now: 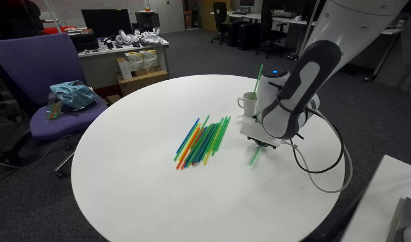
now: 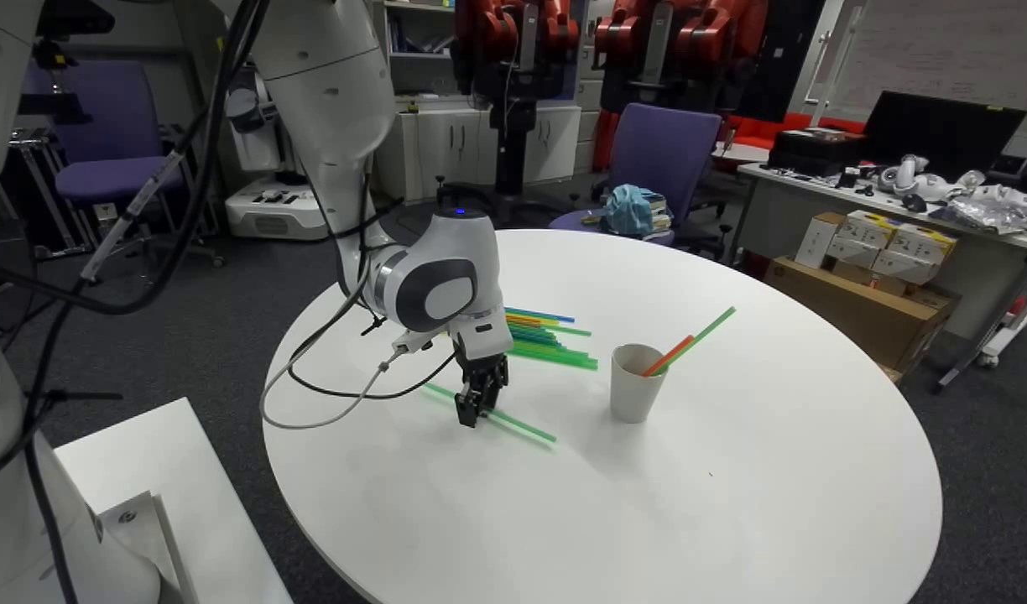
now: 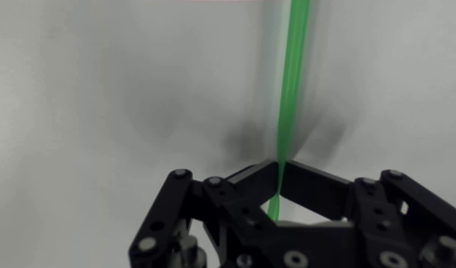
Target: Put one green straw in the mug.
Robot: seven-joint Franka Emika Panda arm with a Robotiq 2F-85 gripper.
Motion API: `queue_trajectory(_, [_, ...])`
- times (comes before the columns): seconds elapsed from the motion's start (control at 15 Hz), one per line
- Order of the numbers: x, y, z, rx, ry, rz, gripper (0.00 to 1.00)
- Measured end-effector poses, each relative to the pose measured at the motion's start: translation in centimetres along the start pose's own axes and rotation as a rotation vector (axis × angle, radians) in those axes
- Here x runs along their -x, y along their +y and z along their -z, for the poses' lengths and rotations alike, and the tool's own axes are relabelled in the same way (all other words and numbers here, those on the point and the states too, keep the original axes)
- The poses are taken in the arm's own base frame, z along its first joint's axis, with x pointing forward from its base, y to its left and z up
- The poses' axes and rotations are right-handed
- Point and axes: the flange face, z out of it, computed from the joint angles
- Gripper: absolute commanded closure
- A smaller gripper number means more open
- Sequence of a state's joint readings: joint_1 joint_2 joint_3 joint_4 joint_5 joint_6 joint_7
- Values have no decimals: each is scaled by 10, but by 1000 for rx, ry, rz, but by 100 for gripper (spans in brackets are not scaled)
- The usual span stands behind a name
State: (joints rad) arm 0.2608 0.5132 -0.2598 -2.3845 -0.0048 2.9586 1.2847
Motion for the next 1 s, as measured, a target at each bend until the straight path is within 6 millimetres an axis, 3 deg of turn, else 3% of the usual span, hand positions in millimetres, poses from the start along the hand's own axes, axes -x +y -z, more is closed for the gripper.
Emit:
queue_trajectory(0.4, [-8, -2, 1, -14, -18, -1, 100])
queue_trajectory(1.0, [-59, -12, 9, -122, -116, -15, 100])
